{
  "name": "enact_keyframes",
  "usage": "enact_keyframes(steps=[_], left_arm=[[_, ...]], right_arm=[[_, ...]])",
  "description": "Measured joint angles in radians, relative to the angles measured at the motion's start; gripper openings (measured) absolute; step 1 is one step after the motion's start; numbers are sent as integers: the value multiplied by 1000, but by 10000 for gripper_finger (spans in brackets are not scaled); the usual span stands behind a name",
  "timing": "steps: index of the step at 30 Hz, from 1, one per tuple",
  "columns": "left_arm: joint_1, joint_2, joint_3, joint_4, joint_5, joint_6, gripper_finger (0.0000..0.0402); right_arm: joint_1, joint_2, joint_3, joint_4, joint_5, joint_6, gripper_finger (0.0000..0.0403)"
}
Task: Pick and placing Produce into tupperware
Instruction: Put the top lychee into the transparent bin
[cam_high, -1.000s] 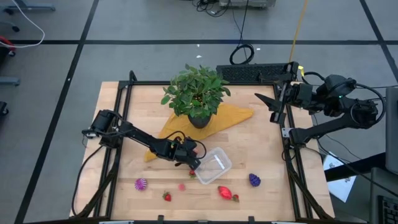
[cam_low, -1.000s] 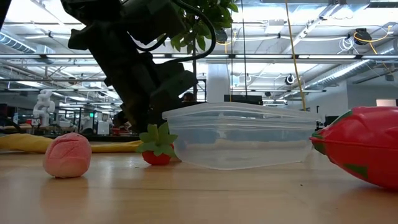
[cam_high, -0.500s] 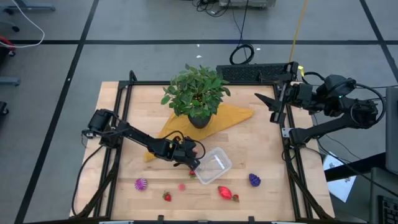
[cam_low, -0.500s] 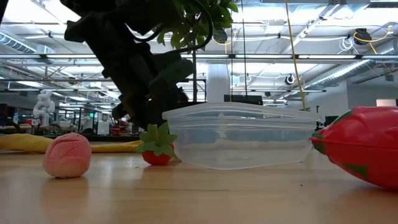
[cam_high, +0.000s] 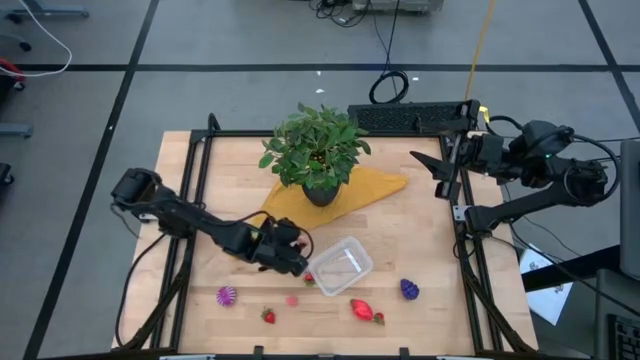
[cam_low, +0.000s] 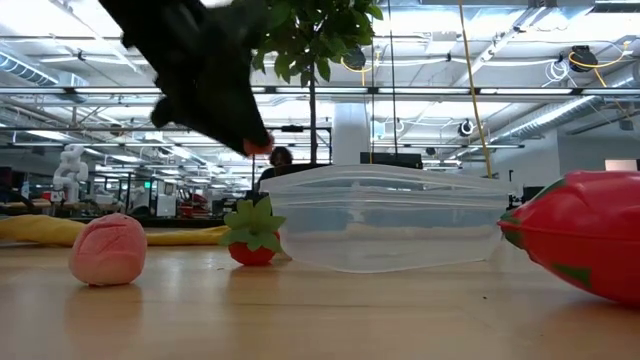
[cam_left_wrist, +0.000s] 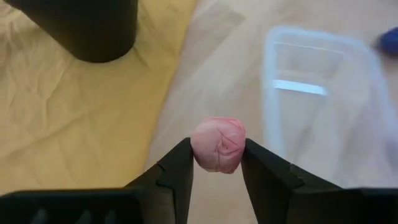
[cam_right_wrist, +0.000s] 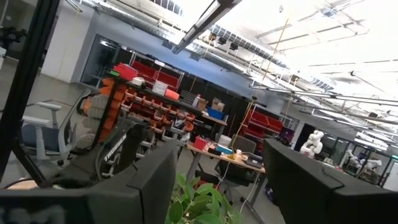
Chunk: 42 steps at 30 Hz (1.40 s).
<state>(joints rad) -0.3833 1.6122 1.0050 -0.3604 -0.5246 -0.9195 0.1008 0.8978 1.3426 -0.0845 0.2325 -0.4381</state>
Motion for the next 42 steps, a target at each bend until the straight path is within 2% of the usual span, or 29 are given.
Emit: enact_keyframes(steps=[11, 18, 23, 28, 31, 34, 38, 42], left_arm=[[-141, -21, 0, 199, -3, -16, 129], [-195, 22, 0, 438, 34, 140, 129], [-200, 38, 0, 504, 80, 230, 129], [-200, 39, 4, 537, 80, 302, 129], [-205, 39, 52, 491, 79, 356, 129], [-215, 49, 143, 367, 52, 407, 129], [-226, 100, 332, 87, 0, 416, 129], [-217, 187, 530, -216, -32, 358, 129]], right_arm=[[20, 0, 0, 6, 0, -17, 228], [22, 0, 0, 6, 0, -12, 228], [22, 0, 0, 6, 0, 12, 228], [28, 0, 0, 5, 0, 10, 228], [34, 0, 0, 5, 0, 10, 228], [42, 0, 0, 5, 0, 7, 228], [51, 0, 0, 5, 0, 4, 228], [52, -4, 0, 5, 0, -15, 228]])
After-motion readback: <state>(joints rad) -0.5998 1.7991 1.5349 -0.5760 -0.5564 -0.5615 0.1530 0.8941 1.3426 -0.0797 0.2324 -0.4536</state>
